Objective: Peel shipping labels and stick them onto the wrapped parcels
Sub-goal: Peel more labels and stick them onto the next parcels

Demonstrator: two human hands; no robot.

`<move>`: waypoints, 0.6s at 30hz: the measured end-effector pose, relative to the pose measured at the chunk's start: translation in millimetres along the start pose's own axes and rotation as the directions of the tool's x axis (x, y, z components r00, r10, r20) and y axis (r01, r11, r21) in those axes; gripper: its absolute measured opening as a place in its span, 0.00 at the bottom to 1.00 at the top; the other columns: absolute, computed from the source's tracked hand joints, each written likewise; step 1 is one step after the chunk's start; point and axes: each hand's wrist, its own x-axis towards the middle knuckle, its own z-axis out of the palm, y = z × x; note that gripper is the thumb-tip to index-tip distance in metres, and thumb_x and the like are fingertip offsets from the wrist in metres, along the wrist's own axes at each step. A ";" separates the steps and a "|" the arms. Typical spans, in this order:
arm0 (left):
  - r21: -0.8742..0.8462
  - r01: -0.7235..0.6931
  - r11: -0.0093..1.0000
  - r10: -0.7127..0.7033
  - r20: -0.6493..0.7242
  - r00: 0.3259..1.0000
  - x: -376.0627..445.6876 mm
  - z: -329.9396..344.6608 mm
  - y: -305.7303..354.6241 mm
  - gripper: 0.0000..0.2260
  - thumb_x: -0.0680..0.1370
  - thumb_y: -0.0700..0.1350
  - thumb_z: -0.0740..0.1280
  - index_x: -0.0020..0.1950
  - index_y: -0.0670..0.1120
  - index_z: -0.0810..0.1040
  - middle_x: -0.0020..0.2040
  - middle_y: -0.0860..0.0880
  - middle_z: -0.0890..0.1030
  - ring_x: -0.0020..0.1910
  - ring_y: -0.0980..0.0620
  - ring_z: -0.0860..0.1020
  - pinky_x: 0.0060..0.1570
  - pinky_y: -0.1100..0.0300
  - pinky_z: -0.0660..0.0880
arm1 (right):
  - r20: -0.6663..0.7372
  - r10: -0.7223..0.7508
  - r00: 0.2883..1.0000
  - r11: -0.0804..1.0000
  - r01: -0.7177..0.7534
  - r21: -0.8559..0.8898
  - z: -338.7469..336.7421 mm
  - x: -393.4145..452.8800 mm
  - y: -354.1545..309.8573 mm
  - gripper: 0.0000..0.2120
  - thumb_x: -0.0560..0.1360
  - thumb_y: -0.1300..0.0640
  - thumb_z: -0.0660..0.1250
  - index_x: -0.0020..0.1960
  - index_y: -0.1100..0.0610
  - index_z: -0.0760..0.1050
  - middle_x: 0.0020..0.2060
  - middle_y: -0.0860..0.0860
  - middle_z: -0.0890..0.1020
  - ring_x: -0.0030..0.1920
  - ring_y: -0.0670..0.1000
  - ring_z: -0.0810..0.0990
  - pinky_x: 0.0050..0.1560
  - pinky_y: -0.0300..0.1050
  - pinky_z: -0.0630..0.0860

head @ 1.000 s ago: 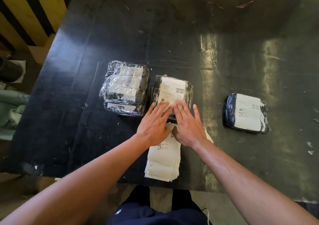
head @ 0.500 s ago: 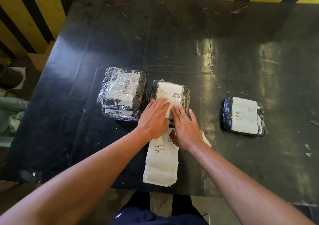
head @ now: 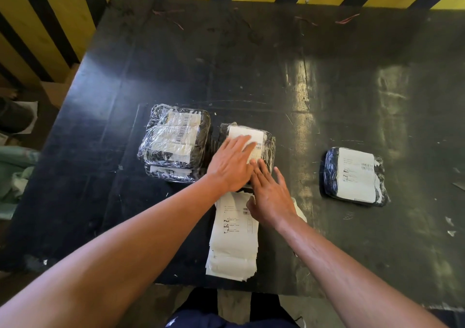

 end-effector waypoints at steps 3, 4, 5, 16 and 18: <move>-0.003 -0.009 1.000 0.009 0.059 0.998 9.9 2.5 -0.4 0.28 0.85 0.53 0.55 0.84 0.46 0.59 0.84 0.47 0.59 0.83 0.48 0.56 0.83 0.45 0.50 | 0.006 -0.005 1.000 1.000 0.005 -0.009 -0.2 1.2 1.4 0.40 0.78 0.52 0.68 0.85 0.59 0.53 0.84 0.55 0.54 0.85 0.56 0.46 0.83 0.65 0.48; 0.001 0.027 1.000 -0.027 0.059 0.998 13.5 2.0 -4.6 0.29 0.85 0.53 0.56 0.84 0.45 0.57 0.84 0.48 0.58 0.83 0.48 0.56 0.83 0.45 0.49 | 0.004 -0.005 1.000 1.000 0.005 -0.015 0.2 1.7 2.5 0.41 0.79 0.52 0.68 0.85 0.59 0.52 0.84 0.55 0.53 0.85 0.56 0.45 0.83 0.65 0.47; -0.004 0.072 0.997 -0.072 0.053 0.996 17.4 0.5 -9.5 0.30 0.84 0.53 0.56 0.84 0.45 0.56 0.84 0.48 0.58 0.83 0.48 0.56 0.83 0.45 0.49 | 0.005 -0.004 1.000 1.000 0.004 -0.019 0.3 2.2 3.6 0.41 0.79 0.52 0.67 0.85 0.58 0.50 0.85 0.54 0.52 0.85 0.55 0.44 0.83 0.65 0.46; 0.015 -0.014 1.000 0.012 0.139 0.990 34.5 -1.9 -29.0 0.30 0.85 0.53 0.56 0.86 0.54 0.50 0.87 0.50 0.48 0.86 0.46 0.44 0.83 0.43 0.45 | 0.021 0.028 0.999 0.999 -0.029 0.044 -0.9 0.9 1.6 0.41 0.80 0.52 0.66 0.86 0.55 0.46 0.85 0.51 0.46 0.84 0.52 0.39 0.84 0.62 0.43; 0.013 0.013 1.000 -0.015 0.166 0.986 33.3 3.1 -28.2 0.30 0.85 0.54 0.53 0.86 0.54 0.48 0.87 0.51 0.46 0.85 0.49 0.42 0.83 0.43 0.45 | 0.002 0.028 1.000 0.998 -0.028 0.061 0.7 1.6 1.8 0.42 0.79 0.53 0.68 0.86 0.55 0.49 0.85 0.51 0.49 0.85 0.52 0.41 0.83 0.62 0.45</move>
